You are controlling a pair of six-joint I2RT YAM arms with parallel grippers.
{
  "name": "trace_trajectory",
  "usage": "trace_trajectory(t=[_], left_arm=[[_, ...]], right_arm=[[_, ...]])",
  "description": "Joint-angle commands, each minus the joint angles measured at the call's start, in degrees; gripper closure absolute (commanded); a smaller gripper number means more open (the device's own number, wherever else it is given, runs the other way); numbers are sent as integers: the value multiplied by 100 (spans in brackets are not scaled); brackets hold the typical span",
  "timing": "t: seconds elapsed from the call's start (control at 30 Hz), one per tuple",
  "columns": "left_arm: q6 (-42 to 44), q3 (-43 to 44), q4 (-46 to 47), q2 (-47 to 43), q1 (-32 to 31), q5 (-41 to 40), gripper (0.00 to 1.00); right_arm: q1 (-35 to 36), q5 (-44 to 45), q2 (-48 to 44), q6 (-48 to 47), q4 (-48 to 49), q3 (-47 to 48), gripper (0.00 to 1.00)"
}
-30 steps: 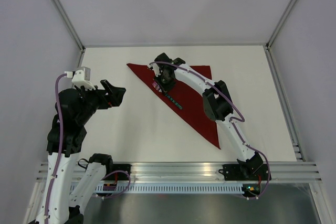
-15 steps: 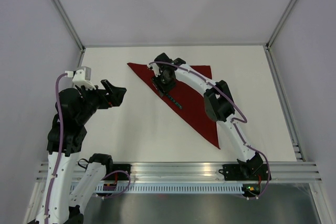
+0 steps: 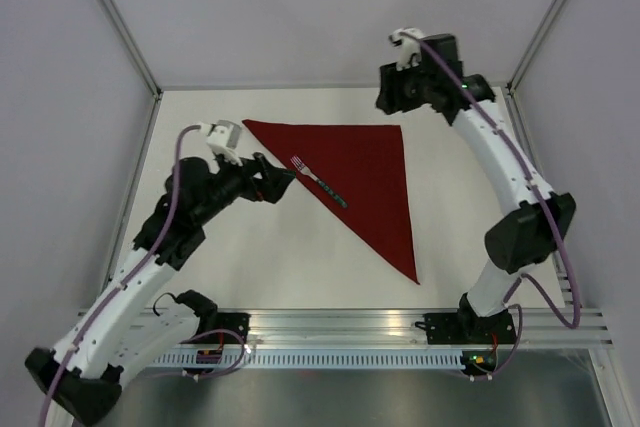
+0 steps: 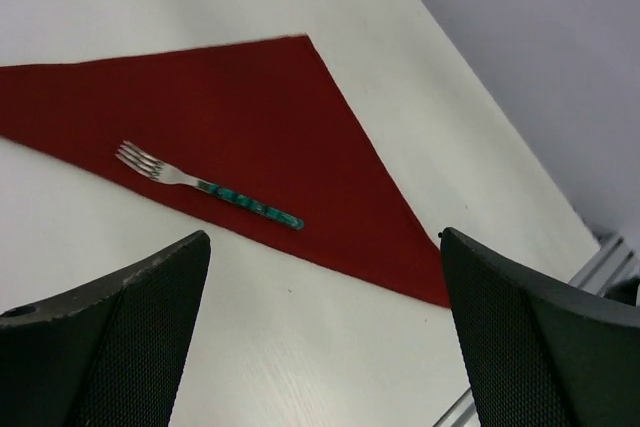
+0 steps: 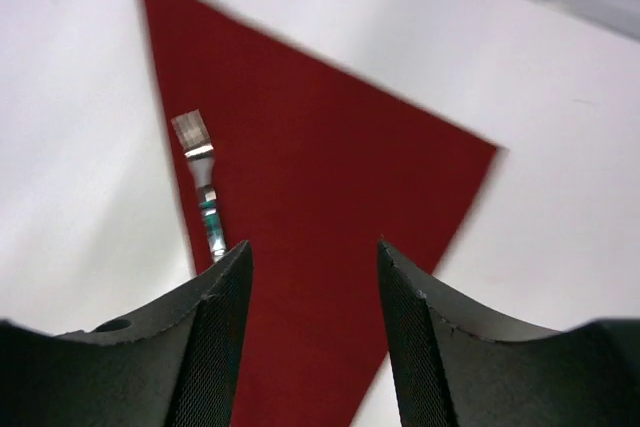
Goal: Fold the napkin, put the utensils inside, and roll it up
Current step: Place the utensil onto the napkin, then fold the napkin
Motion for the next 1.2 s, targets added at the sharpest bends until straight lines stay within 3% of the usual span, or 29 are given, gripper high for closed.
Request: trace_trajectory(t=[0.0, 0.17, 0.23, 0.4, 0.6, 0.83, 1.17], left_arm=[[673, -32, 977, 664, -1714, -1673, 0], [2220, -304, 2571, 2156, -3459, -3439, 2], [2956, -497, 3363, 2780, -4029, -3609, 2], [3513, -569, 4429, 3914, -4813, -3636, 5], [4023, -69, 4801, 5094, -5736, -4013, 9], [4357, 460, 4845, 6413, -6388, -4374, 18], [4621, 812, 4959, 7020, -6599, -4471, 21]], right_arm=[[-670, -161, -771, 164, 205, -765, 41], [-1459, -257, -1773, -38, 398, -1856, 41], [-1846, -442, -2002, -29, 460, -2235, 41], [-2639, -1013, -2109, -38, 469, -2639, 41], [-2815, -1075, -2205, 41, 793, -2982, 41], [-2815, -979, -2267, 50, 917, -3097, 42], [-2807, -961, -2276, 6, 978, -3238, 42]])
